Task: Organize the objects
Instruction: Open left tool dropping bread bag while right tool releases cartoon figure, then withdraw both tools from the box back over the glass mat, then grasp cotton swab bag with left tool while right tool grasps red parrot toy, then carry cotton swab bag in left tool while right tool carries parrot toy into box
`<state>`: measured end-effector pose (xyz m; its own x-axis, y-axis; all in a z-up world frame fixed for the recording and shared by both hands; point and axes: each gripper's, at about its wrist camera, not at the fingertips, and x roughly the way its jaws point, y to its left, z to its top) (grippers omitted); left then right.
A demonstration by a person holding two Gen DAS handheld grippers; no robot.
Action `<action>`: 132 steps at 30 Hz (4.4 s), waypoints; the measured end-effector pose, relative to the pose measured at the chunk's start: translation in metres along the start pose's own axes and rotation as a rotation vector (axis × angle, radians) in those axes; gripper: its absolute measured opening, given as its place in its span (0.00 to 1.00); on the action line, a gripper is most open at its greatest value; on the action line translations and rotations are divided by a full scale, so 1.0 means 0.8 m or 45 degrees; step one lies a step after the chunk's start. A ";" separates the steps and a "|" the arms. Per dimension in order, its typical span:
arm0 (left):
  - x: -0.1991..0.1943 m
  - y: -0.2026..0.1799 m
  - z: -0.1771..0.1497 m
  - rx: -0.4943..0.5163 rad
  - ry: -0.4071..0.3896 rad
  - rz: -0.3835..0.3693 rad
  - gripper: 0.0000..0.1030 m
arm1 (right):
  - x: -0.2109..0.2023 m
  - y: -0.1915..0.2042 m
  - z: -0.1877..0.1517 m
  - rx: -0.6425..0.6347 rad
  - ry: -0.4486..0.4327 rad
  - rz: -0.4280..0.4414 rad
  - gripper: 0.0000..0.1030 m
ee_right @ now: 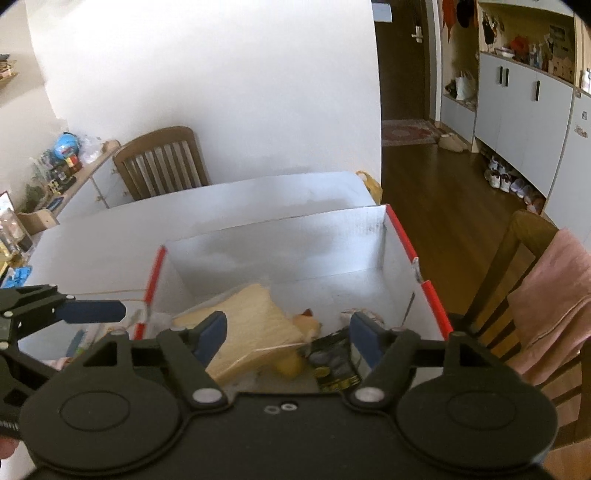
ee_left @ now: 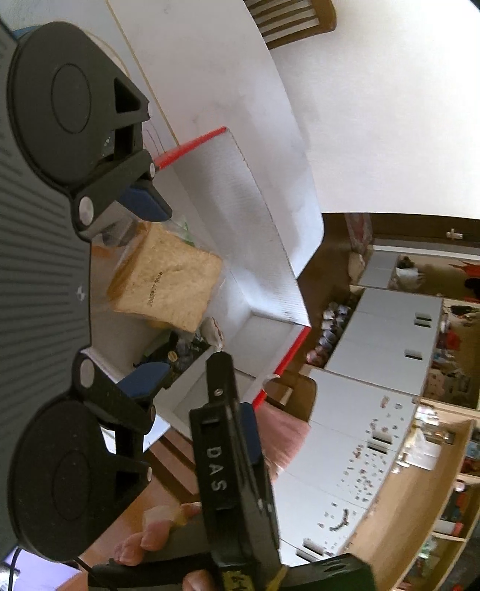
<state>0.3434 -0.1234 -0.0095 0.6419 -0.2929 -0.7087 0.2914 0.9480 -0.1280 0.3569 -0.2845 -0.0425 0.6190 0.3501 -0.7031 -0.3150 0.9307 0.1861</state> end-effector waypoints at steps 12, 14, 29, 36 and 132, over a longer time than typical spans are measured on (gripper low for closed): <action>-0.088 0.039 -0.036 -0.015 -0.102 -0.005 0.81 | -0.047 0.076 -0.022 -0.065 -0.133 0.004 0.89; -0.101 0.048 -0.045 -0.024 -0.107 -0.003 0.81 | -0.051 0.091 -0.027 -0.077 -0.139 0.022 0.94; -0.166 0.141 -0.119 -0.162 -0.106 0.046 0.91 | -0.042 0.213 -0.073 -0.189 -0.104 0.092 1.00; -0.182 0.188 -0.156 -0.222 -0.093 0.070 1.00 | -0.019 0.247 -0.086 -0.172 -0.056 0.072 1.00; -0.181 0.240 -0.229 -0.250 0.064 0.129 0.35 | 0.007 0.273 -0.105 -0.126 0.132 0.095 0.31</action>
<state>0.1765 0.1237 -0.0587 0.6232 -0.1932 -0.7578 0.0801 0.9797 -0.1839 0.2315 -0.0879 -0.0635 0.5150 0.4002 -0.7581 -0.4297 0.8857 0.1756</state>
